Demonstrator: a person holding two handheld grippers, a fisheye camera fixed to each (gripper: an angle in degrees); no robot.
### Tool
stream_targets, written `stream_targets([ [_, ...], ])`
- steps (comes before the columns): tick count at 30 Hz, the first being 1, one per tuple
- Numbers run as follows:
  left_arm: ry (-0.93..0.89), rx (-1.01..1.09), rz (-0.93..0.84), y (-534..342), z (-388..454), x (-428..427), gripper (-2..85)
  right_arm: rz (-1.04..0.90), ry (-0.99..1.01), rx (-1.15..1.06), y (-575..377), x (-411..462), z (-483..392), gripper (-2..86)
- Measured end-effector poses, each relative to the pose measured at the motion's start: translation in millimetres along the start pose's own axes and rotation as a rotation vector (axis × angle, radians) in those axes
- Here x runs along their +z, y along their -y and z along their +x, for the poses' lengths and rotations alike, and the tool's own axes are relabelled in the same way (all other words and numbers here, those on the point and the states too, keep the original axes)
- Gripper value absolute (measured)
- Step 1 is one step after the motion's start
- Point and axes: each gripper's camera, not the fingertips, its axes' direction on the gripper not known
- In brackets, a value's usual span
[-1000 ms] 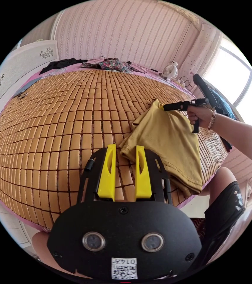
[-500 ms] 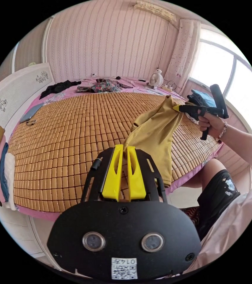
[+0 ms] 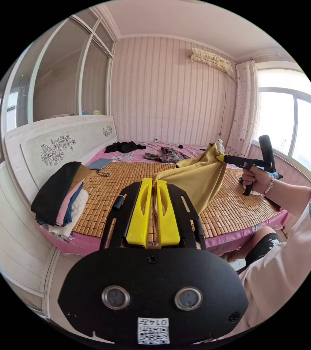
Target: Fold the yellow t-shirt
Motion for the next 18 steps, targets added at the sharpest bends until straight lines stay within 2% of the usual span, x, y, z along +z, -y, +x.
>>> stream_targets([
  [9, 0.276, -0.075, 0.092, -28, -86, -88, -0.1, -0.043, 0.132, -0.263, 73, 108, -97, 2.0],
  [16, 0.443, -0.097, 0.177, -12, -172, -88, 0.4, -0.058, 0.154, -0.498, 179, 234, -151, 4.5],
  [18, 0.474, -0.132, 0.202, 2, -225, -66, 1.3, -0.133, 0.141, -0.411, 215, 291, -151, 5.5],
])
